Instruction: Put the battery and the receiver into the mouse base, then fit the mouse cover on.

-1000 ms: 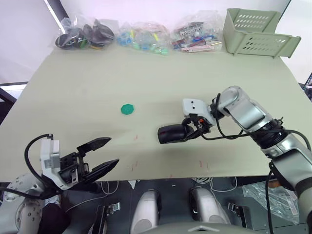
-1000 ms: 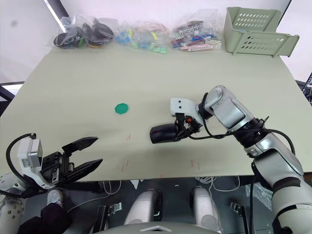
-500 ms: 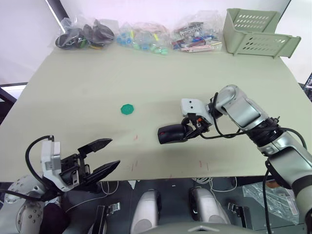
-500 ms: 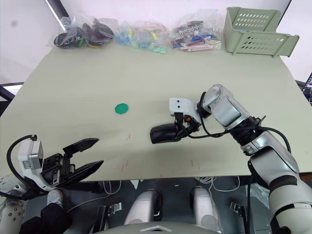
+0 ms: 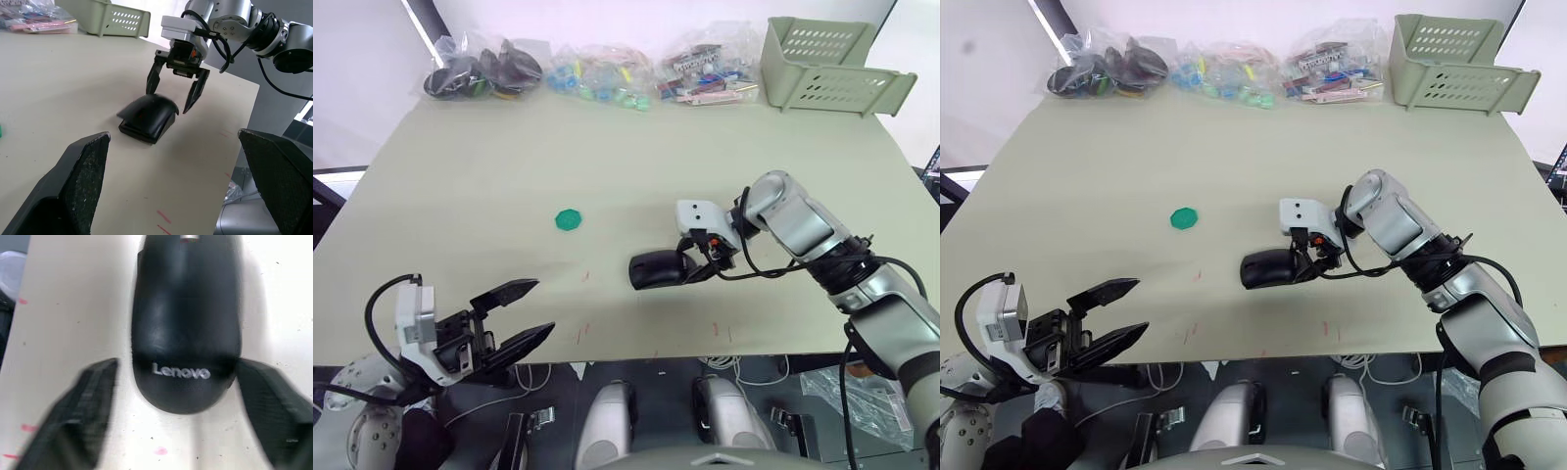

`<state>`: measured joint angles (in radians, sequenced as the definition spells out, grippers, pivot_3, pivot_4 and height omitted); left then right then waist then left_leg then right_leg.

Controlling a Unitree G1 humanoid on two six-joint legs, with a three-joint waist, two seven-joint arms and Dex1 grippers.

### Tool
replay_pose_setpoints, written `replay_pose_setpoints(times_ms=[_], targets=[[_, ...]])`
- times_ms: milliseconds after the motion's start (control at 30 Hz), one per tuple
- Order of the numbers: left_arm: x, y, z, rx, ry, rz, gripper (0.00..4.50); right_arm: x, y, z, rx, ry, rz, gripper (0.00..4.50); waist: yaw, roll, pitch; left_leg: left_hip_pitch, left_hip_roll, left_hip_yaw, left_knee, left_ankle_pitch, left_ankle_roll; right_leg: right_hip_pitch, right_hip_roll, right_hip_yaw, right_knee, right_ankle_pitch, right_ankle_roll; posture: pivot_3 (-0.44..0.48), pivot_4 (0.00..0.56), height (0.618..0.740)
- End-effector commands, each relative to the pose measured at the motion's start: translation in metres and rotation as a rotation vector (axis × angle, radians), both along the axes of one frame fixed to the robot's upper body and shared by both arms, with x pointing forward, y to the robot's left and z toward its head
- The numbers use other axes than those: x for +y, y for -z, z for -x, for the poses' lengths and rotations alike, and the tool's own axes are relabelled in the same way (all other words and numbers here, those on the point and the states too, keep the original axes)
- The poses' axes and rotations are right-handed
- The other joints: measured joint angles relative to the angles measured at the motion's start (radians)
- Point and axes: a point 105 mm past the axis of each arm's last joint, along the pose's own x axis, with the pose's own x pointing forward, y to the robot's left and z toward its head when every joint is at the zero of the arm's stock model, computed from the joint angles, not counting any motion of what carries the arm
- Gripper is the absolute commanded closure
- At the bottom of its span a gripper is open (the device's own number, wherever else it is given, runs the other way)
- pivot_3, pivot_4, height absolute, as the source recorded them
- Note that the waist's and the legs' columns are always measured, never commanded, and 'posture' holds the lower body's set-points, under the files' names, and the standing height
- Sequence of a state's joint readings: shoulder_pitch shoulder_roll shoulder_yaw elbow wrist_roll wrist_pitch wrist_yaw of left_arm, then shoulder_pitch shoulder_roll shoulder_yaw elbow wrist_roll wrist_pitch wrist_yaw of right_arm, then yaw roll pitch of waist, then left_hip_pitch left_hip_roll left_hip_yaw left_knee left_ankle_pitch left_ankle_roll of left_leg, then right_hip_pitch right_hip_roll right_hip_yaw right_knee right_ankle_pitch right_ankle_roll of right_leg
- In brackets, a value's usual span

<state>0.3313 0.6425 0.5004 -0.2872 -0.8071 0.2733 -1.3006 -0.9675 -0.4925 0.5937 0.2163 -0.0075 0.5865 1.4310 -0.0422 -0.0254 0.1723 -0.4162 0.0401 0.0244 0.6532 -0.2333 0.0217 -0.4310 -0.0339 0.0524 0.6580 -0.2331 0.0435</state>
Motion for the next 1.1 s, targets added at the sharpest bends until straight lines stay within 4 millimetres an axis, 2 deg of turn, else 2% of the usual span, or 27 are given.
replay_pose_setpoints(times_ms=[33, 267, 433, 633, 800, 1100], targets=[[-0.002, -0.004, 0.003, -0.031, 0.005, -0.007, 0.0, 0.005, -0.017, 0.001, -0.066, -0.046, -0.022, 0.03, 0.0, 0.0, 0.0, 0.0, 0.0, 0.0, 0.0, 0.0, 0.0, 0.0, 0.0, 0.0, 0.0, 0.0, 0.0, 0.0, 0.15, 0.74], [-0.002, -0.002, 0.004, -0.03, 0.001, -0.002, 0.0, 0.004, -0.037, 0.012, -0.073, -0.058, -0.099, 0.03, 0.001, 0.0, 0.0, 0.0, 0.0, 0.0, 0.0, 0.0, 0.0, 0.0, 0.0, 0.0, 0.0, 0.0, 0.0, 0.0, 0.15, 0.74], [-0.002, -0.001, 0.004, -0.03, 0.002, 0.002, 0.0, -0.001, -0.036, 0.01, -0.09, -0.012, -0.127, 0.03, 0.001, 0.0, 0.0, 0.0, 0.0, -0.001, 0.0, 0.0, 0.0, 0.0, 0.0, 0.0, 0.0, 0.0, 0.0, 0.0, 0.15, 0.74], [-0.002, 0.0, 0.003, -0.031, 0.001, 0.0, 0.0, 0.015, -0.051, 0.018, -0.112, -0.011, -0.385, 0.03, 0.0, 0.0, 0.0, 0.0, 0.0, -0.001, 0.0, 0.0, 0.0, 0.0, 0.0, 0.0, 0.0, 0.0, 0.0, 0.0, 0.15, 0.74], [-0.003, -0.001, 0.002, -0.032, 0.004, 0.003, 0.0, 0.002, -0.036, 0.021, -0.105, 0.094, -0.478, 0.03, 0.006, -0.001, -0.001, 0.0, 0.0, 0.0, 0.0, 0.0, 0.0, 0.001, 0.0, -0.001, 0.0, 0.0, 0.001, 0.0, 0.15, 0.74], [-0.001, -0.001, -0.004, -0.034, 0.02, -0.003, 0.0, -0.025, -0.018, 0.02, -0.099, 0.167, -0.493, 0.03, 0.003, -0.001, -0.001, 0.0, 0.0, 0.001, 0.001, 0.0, 0.0, 0.001, 0.001, -0.001, 0.001, 0.0, 0.0, 0.0, 0.15, 0.74]])
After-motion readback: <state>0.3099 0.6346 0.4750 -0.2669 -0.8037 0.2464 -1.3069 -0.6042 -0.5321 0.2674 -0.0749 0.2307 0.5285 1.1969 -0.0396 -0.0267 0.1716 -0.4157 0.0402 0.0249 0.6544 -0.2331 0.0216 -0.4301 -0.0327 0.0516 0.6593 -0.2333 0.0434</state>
